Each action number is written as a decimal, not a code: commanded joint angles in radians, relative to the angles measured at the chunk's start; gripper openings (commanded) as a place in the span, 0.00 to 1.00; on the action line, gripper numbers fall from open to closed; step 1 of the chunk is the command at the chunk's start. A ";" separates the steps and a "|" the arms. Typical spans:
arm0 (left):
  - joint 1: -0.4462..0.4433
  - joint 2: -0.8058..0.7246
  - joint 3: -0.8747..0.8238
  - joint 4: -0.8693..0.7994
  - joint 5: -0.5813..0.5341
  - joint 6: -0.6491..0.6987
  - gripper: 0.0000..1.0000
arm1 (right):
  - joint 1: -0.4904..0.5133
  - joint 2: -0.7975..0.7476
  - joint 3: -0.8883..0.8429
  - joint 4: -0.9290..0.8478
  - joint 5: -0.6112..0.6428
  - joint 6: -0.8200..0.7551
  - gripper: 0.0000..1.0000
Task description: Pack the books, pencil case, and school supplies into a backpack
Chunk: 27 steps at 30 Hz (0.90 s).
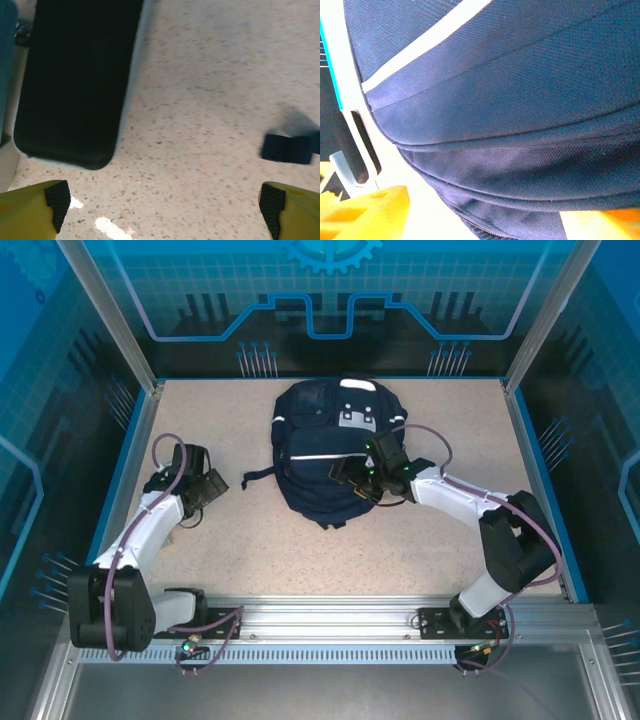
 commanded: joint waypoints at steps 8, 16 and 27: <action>0.049 0.299 0.179 -0.055 -0.227 -0.015 0.99 | 0.027 -0.061 0.006 -0.038 -0.009 -0.128 0.93; 0.083 0.436 0.259 -0.027 -0.113 0.033 0.98 | 0.027 -0.028 0.023 -0.038 -0.051 -0.137 0.94; -0.052 0.404 0.210 -0.039 0.109 0.086 0.89 | 0.036 -0.059 0.000 -0.028 -0.036 -0.110 0.94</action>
